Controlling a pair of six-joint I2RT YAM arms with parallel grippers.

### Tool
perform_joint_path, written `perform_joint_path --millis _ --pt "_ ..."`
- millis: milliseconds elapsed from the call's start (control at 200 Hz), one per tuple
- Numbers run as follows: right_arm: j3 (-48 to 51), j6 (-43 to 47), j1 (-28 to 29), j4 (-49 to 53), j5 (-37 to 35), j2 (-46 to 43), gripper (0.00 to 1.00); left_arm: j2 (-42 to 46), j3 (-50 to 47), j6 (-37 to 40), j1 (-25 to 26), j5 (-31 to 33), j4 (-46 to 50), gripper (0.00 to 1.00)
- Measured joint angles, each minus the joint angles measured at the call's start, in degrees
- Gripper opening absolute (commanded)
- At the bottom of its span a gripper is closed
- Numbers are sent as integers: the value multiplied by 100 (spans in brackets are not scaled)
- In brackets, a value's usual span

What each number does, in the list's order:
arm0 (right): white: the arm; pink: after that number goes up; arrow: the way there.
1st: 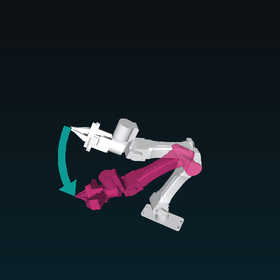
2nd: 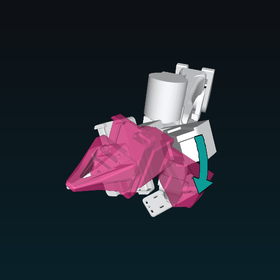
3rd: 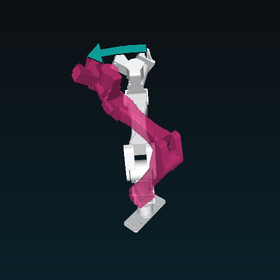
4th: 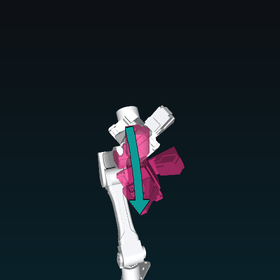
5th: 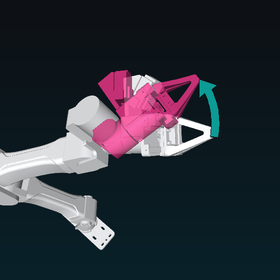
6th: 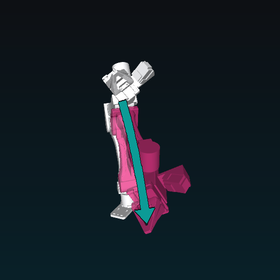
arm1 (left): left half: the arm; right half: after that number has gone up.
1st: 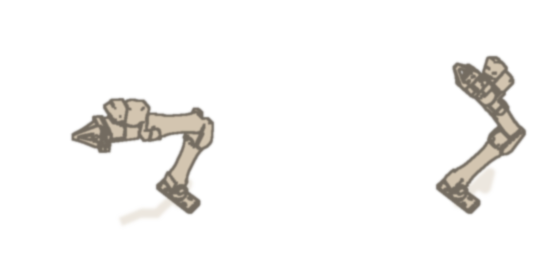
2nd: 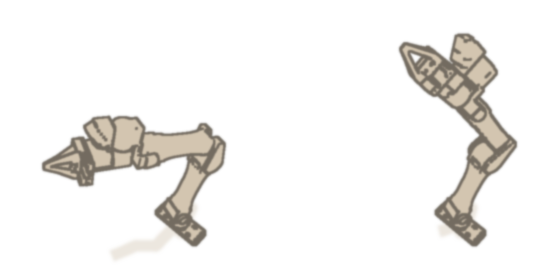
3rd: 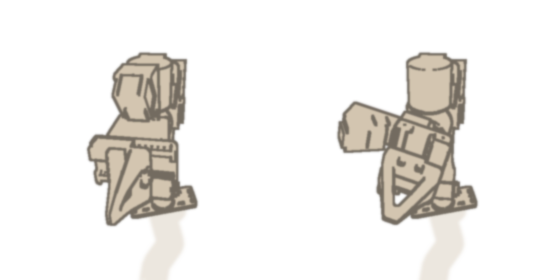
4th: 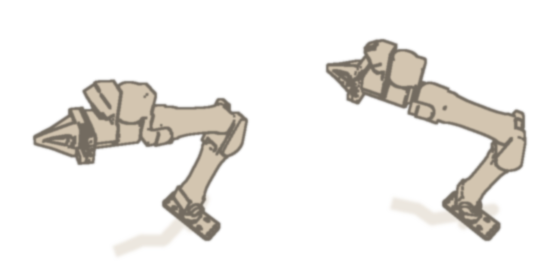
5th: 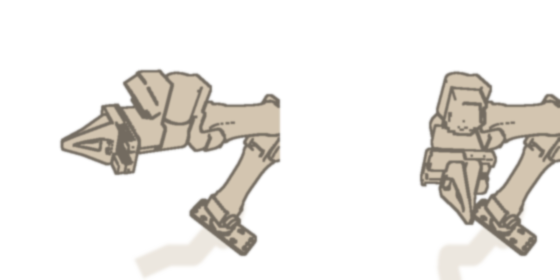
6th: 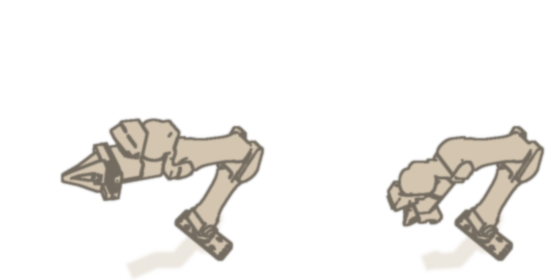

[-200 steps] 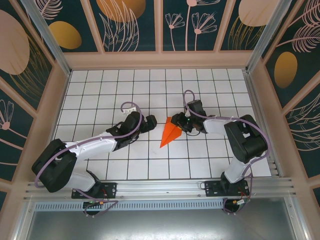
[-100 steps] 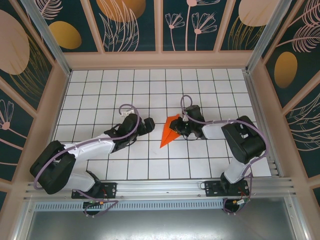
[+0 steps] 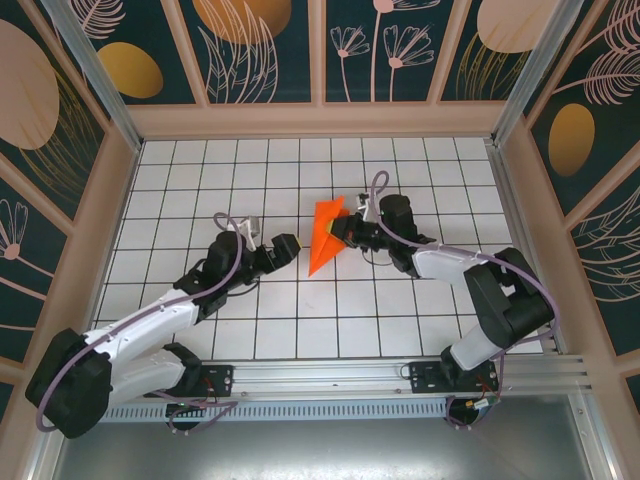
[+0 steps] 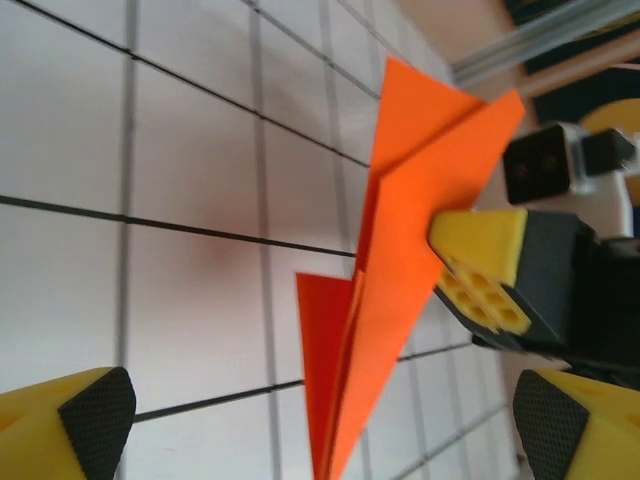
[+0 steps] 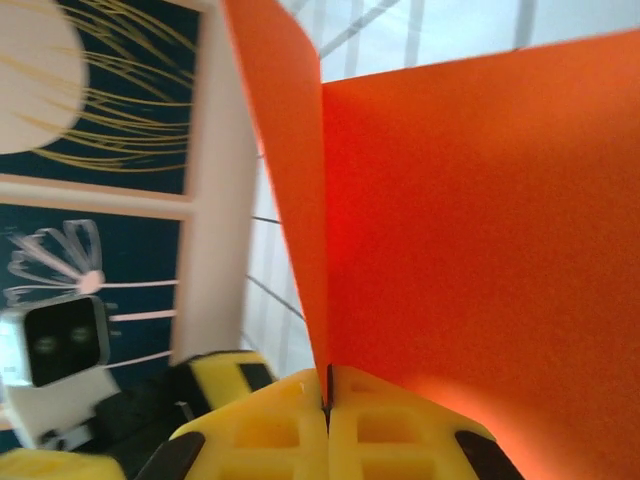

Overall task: Fold a paper plane with a square sheet of paper (pick it up from the middle)
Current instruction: Turn over the paper at the center of the table.

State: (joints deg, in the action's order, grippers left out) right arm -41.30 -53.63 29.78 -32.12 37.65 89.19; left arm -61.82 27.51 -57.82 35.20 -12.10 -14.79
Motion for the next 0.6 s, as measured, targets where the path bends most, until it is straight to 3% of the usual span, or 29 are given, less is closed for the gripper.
perform_joint_path --millis 285,600 --pt "-164 -807 85 -754 498 -11 8 -278 -35 -522 -76 -1353 -1217 98" --pt "-170 -1300 221 -1161 713 -22 8 -682 98 -811 -81 -1744 -1805 84"
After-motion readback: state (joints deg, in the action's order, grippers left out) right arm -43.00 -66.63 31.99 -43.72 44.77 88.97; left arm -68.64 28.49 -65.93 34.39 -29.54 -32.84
